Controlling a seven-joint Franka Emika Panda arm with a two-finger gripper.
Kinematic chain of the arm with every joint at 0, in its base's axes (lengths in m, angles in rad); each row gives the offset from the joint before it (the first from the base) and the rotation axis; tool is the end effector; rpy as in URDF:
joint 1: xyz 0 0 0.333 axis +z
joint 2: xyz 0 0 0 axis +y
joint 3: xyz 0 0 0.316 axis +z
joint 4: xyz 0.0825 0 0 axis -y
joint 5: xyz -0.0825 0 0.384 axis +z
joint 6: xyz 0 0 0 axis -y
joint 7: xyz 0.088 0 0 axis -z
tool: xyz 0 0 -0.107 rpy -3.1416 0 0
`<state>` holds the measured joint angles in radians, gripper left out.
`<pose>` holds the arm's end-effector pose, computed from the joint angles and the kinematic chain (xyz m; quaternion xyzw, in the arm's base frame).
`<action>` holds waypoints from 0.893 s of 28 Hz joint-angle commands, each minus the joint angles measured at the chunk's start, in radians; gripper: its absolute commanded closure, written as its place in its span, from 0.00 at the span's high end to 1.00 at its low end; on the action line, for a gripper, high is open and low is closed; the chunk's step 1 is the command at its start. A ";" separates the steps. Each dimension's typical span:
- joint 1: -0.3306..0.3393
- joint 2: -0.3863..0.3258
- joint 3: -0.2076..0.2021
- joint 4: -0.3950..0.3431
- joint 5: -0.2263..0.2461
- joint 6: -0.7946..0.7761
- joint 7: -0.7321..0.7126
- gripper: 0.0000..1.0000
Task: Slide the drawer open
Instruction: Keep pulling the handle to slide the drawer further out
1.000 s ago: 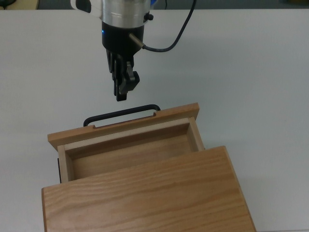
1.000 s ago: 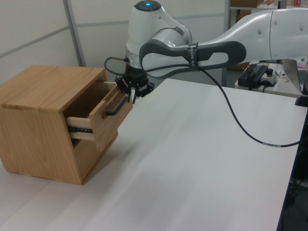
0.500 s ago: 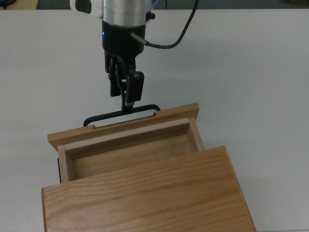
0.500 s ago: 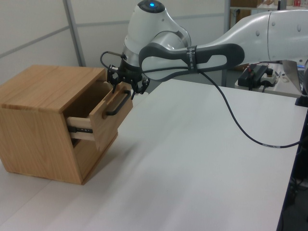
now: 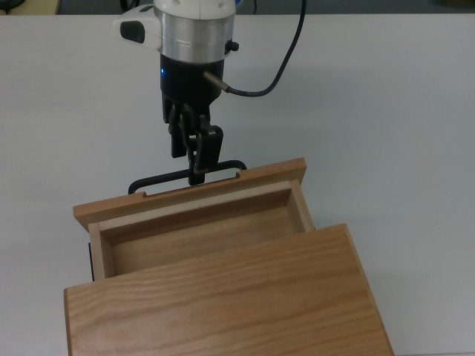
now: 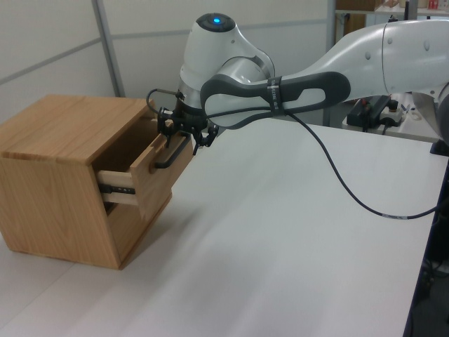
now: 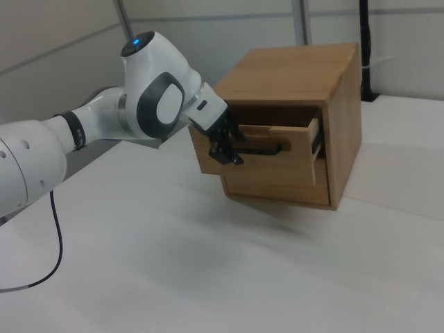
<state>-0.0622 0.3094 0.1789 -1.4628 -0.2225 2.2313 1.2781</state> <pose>0.6909 0.0560 0.5592 -0.8305 0.5020 -0.2243 0.0892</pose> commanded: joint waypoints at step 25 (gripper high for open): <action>-0.002 -0.105 -0.015 -0.045 -0.008 -0.280 -0.094 0.00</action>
<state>-0.0640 0.2690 0.1776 -1.4756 -0.2227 2.0642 1.2416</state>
